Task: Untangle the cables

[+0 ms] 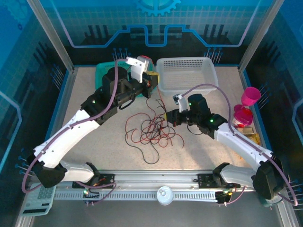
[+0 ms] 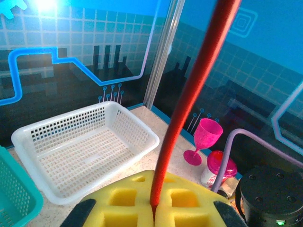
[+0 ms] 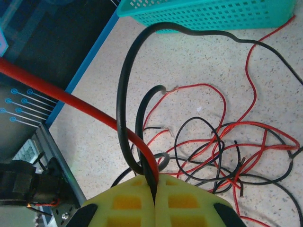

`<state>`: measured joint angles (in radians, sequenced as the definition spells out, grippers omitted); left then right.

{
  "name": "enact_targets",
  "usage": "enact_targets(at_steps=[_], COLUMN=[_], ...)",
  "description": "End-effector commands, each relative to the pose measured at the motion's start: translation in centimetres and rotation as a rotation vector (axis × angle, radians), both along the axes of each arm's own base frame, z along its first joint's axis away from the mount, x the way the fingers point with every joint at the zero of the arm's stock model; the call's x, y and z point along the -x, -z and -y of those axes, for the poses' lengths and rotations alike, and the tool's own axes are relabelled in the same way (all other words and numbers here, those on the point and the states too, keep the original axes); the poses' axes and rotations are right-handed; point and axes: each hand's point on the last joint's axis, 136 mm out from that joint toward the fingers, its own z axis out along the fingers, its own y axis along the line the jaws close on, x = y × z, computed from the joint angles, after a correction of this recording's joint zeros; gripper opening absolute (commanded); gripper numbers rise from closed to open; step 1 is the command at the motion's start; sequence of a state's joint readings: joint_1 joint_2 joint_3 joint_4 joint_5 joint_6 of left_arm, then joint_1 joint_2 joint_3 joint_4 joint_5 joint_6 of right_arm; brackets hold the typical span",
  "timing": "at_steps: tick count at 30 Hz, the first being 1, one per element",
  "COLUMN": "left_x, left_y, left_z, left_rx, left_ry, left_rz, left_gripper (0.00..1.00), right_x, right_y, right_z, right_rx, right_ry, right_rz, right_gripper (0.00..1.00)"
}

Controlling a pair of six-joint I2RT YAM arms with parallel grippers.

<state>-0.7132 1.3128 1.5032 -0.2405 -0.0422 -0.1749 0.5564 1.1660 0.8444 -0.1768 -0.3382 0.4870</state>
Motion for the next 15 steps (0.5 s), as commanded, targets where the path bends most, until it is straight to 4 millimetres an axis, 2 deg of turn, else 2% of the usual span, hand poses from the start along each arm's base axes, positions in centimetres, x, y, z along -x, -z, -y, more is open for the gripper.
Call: enact_targets(at_steps=[1,5,9,13,15], left_x=[-0.2,-0.2,-0.2,-0.2,-0.1], left_y=[-3.4,-4.7,-5.7,-5.7,-5.6], left_z=[-0.8,-1.6,-1.9,-1.6,-1.5], left_rx=[0.021,0.017,0.025,0.035,0.036], left_ry=[-0.032,-0.052,-0.056,-0.041,-0.037], left_rz=[0.083,0.114,0.129,0.121,0.115], left_gripper=[0.0,0.0,0.0,0.0,0.0], right_x=[0.3,0.2,0.3,0.4,0.4], right_y=[1.7,2.7,3.3,3.4,3.2], right_z=[0.4,1.1,0.9,0.4,0.1], right_rx=[0.028,0.048,0.038,0.012,-0.003], right_ry=[0.005,0.031,0.017,-0.001,-0.016], right_rz=[-0.029,-0.042,-0.059,-0.064,-0.061], right_gripper=[0.0,0.0,0.13,0.14,0.24])
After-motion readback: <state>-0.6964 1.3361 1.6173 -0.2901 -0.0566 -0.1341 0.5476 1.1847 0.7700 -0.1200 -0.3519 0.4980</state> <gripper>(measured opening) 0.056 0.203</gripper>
